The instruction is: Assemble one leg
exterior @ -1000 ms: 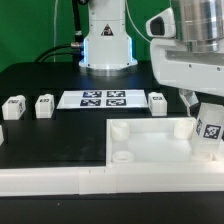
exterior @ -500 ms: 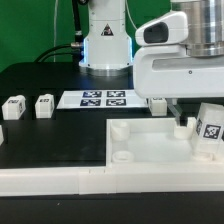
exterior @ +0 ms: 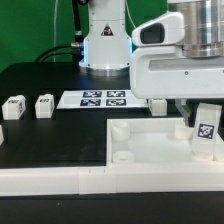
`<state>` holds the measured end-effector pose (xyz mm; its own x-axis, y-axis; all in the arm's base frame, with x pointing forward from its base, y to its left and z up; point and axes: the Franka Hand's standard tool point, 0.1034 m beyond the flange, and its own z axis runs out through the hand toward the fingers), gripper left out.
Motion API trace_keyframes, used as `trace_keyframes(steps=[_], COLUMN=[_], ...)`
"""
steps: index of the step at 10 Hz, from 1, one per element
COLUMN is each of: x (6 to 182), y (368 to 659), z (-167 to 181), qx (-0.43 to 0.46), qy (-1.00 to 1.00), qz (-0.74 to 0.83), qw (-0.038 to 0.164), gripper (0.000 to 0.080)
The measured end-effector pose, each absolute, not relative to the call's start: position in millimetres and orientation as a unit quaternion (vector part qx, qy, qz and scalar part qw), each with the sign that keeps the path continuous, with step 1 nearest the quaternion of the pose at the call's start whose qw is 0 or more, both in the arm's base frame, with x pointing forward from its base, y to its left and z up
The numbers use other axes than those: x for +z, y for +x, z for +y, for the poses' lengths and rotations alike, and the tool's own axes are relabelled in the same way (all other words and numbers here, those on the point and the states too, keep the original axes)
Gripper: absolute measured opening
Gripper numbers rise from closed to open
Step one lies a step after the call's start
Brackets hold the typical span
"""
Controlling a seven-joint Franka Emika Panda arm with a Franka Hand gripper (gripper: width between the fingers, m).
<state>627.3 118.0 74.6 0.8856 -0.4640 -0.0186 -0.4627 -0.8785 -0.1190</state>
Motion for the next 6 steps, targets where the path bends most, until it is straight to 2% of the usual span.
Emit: trace_keyframes(steps=[1,6], x=[74.5,72.2], y=[627.3,629.2], z=[117.2,108.7], qx=[-0.004,0.034], qy=[-0.964,-0.828], qz=[0.259,0.550], qw=[0.060,0.099], gripper=[0.0301,0.0300])
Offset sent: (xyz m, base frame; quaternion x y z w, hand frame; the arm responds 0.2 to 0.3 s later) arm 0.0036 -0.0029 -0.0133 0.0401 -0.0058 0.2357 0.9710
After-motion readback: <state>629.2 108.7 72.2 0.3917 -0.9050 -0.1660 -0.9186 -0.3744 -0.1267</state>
